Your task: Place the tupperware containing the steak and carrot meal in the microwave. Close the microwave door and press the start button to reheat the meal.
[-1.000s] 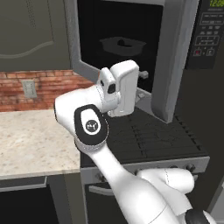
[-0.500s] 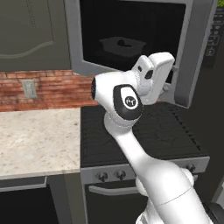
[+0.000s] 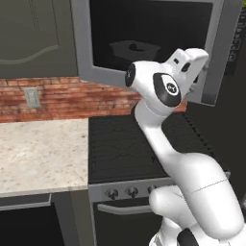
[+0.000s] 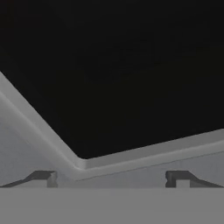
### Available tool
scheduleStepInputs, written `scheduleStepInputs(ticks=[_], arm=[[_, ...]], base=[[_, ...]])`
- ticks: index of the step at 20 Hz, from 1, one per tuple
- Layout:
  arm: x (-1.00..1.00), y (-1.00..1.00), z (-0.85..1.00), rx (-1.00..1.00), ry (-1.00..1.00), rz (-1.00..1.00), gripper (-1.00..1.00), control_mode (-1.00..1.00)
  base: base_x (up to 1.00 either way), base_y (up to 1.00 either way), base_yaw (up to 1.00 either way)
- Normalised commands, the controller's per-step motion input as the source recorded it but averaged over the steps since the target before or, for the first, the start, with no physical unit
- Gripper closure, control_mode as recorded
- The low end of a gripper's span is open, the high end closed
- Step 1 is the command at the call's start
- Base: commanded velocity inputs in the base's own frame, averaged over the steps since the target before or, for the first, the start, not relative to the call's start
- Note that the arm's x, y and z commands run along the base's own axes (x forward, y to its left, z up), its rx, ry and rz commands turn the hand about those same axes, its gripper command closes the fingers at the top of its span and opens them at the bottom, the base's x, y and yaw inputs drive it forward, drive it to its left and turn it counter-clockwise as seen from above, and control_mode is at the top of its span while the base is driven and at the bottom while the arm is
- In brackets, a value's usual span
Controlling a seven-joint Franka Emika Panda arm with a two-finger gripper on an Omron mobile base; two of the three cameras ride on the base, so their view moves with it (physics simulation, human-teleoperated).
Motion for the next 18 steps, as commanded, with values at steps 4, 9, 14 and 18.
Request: scheduleStepInputs(ticks=[4,9,14,18], arm=[[0.66,-0.22,0.00,0.14,0.01,0.18,-1.00,-1.00],[0.73,-0.02,0.00,0.05,0.00,0.26,-1.00,-1.00],[0.71,0.00,0.00,0.00,0.00,0.29,-1.00,-1.00],[0.71,0.00,0.00,0.00,-0.02,0.31,-1.00,-1.00]], base=[[0.00,0.00,0.00],[0.00,0.00,0.00],[0.00,0.00,0.00],[0.00,0.00,0.00]])
